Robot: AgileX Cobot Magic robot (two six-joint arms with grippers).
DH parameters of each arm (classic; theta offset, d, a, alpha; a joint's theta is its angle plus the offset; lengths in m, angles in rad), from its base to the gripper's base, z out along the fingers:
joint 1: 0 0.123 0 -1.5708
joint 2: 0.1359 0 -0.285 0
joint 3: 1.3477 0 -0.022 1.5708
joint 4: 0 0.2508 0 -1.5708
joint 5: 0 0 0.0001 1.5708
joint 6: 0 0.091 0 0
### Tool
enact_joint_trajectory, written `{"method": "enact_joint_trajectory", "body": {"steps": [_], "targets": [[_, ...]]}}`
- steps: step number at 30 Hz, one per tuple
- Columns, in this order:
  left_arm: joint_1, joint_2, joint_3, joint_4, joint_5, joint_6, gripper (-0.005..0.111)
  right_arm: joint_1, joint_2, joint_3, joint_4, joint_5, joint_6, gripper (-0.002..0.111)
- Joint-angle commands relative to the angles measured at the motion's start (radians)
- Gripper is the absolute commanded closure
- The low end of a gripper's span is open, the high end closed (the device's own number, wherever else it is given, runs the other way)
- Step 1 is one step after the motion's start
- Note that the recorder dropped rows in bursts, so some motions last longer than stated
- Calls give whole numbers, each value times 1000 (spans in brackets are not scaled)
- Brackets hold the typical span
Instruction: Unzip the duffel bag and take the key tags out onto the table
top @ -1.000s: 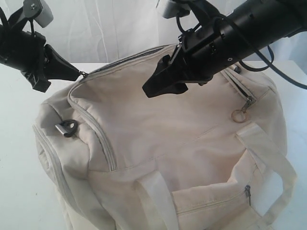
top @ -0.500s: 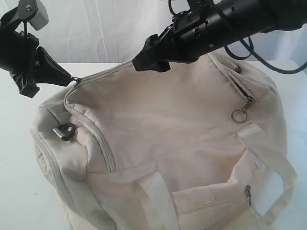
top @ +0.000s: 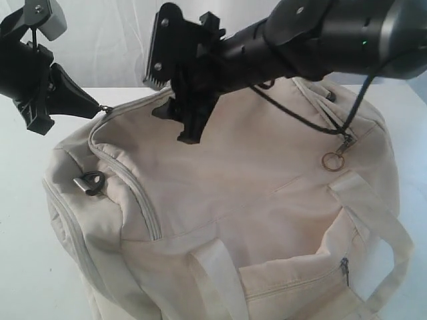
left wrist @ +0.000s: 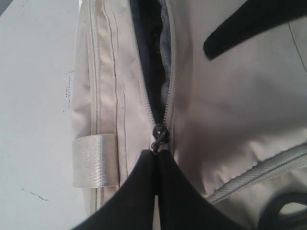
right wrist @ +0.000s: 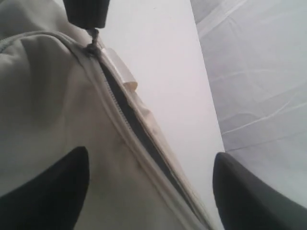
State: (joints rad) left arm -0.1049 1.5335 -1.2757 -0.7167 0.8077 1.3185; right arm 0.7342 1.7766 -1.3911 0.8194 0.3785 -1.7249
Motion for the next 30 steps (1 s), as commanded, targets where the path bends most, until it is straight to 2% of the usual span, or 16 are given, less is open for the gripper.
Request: {"method": "enact_joint_trajectory", "body": {"steps": [1, 7, 11, 16, 22, 26, 30], "targets": [[-1, -17, -4, -38, 53, -3, 107, 42, 52, -4, 5, -119, -44, 51], [-1, -17, -4, -22, 96, -3, 107, 45, 74, -4, -6, -255, 1, 107], [-1, -21, -4, 24, 138, -15, 107, 43, 75, -4, -5, -386, 92, 108], [-1, -39, -4, 106, 166, -97, 107, 43, 80, -4, -5, -386, 92, 108], [-1, -48, -4, 128, 284, -139, 107, 43, 80, -4, -5, -395, 95, 108], [-1, -48, 32, 173, 281, -171, 107, 43, 80, -4, -5, -418, 117, 108], [-1, -48, 67, 211, 209, -171, 107, 43, 80, -4, -5, -429, 117, 108]]}}
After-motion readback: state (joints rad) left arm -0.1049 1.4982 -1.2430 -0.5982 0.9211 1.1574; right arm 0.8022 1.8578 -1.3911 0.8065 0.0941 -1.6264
